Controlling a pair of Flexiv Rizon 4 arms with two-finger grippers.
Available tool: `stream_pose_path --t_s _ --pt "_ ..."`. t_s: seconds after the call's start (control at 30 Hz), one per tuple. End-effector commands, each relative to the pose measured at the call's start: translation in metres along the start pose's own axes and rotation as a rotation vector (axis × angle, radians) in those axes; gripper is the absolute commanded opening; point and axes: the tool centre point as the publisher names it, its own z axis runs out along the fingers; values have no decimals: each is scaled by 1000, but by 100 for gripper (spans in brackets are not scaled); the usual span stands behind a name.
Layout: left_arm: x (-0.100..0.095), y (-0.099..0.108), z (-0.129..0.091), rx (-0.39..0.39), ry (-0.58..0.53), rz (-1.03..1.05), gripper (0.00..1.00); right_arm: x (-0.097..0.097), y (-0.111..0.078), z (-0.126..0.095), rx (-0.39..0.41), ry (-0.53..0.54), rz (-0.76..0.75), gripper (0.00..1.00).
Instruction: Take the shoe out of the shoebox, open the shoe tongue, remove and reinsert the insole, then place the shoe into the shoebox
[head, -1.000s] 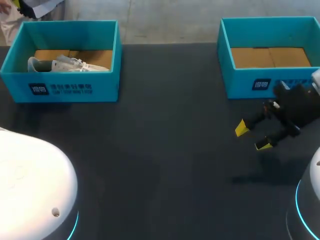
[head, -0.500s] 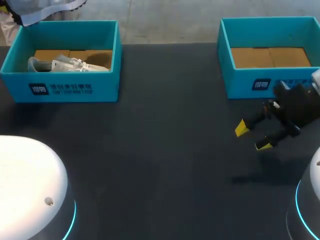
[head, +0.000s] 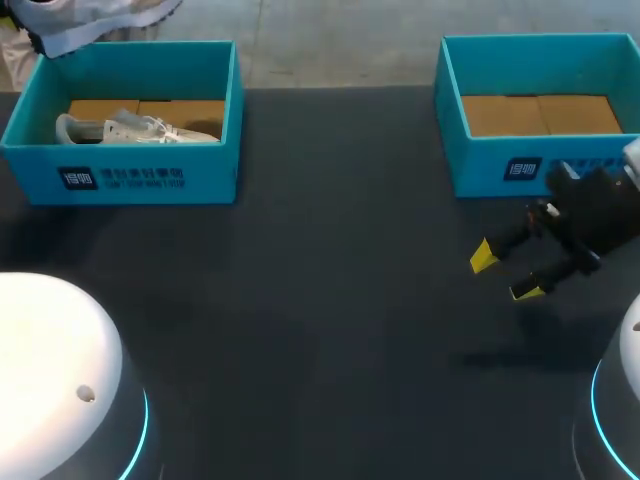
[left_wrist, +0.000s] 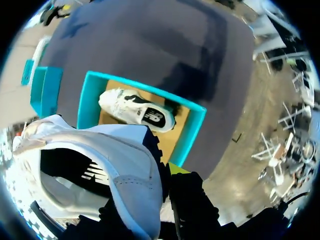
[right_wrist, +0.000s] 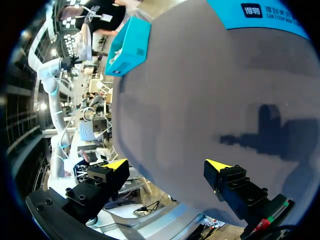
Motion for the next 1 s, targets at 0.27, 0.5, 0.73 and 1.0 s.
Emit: stream_pose_path --t_s 0.27,0.5,0.73,1.0 --pt "13 30 20 26 -23 124 0 0 -1 1 -2 -3 1 100" --pt "19 40 36 25 2 162 0 0 -1 1 -2 -3 1 100" --pt "20 42 45 17 19 186 0 0 -1 1 -2 -3 1 100" --pt "22 44 66 28 34 217 0 0 -1 1 -2 -3 1 100"
